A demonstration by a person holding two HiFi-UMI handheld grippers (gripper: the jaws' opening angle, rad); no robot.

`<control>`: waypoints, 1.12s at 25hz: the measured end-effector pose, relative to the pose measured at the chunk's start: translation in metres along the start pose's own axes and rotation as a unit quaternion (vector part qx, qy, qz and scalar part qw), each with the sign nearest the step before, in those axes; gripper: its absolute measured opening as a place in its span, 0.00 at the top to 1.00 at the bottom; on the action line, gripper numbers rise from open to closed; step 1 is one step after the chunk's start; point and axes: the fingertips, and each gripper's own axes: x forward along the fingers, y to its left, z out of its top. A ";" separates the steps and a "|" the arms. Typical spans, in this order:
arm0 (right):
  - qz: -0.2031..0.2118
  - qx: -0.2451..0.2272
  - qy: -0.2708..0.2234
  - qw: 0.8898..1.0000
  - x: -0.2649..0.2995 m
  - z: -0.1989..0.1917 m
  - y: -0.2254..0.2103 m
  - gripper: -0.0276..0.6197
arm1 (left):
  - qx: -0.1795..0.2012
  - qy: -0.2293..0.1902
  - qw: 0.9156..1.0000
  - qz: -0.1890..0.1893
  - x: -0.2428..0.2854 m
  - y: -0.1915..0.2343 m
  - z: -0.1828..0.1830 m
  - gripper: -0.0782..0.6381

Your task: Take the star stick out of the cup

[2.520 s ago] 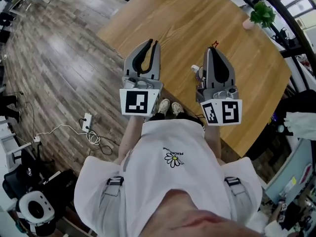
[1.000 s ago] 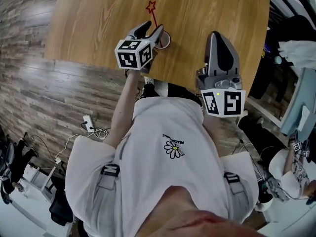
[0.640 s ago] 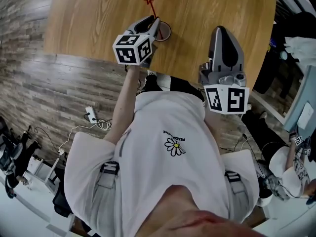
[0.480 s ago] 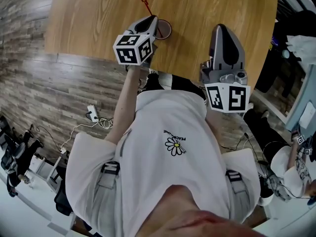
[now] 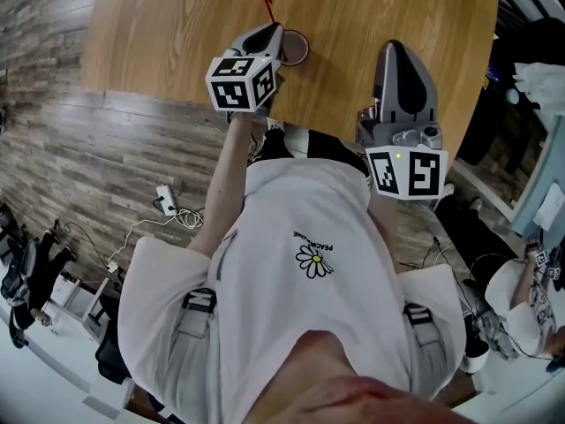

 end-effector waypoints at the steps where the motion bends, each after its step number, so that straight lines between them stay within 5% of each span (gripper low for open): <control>1: 0.000 -0.001 0.000 1.000 0.000 0.000 0.000 0.95 | 0.000 0.000 1.000 0.001 0.000 0.000 0.000 0.87; 9: 0.009 -0.005 -0.014 1.000 0.005 0.010 0.014 0.95 | 0.003 -0.028 1.000 -0.002 -0.012 -0.003 0.023 0.87; 18: 0.046 -0.054 -0.063 0.996 0.027 0.044 0.045 0.95 | 0.019 -0.137 0.990 0.002 -0.069 -0.010 0.098 0.87; 23: 0.080 -0.067 -0.091 0.990 0.043 0.063 0.075 0.95 | 0.050 -0.216 0.975 0.034 -0.130 -0.007 0.147 0.87; 28: 0.140 -0.064 -0.111 0.982 0.055 0.073 0.121 0.95 | 0.107 -0.284 0.947 0.109 -0.204 -0.002 0.184 0.87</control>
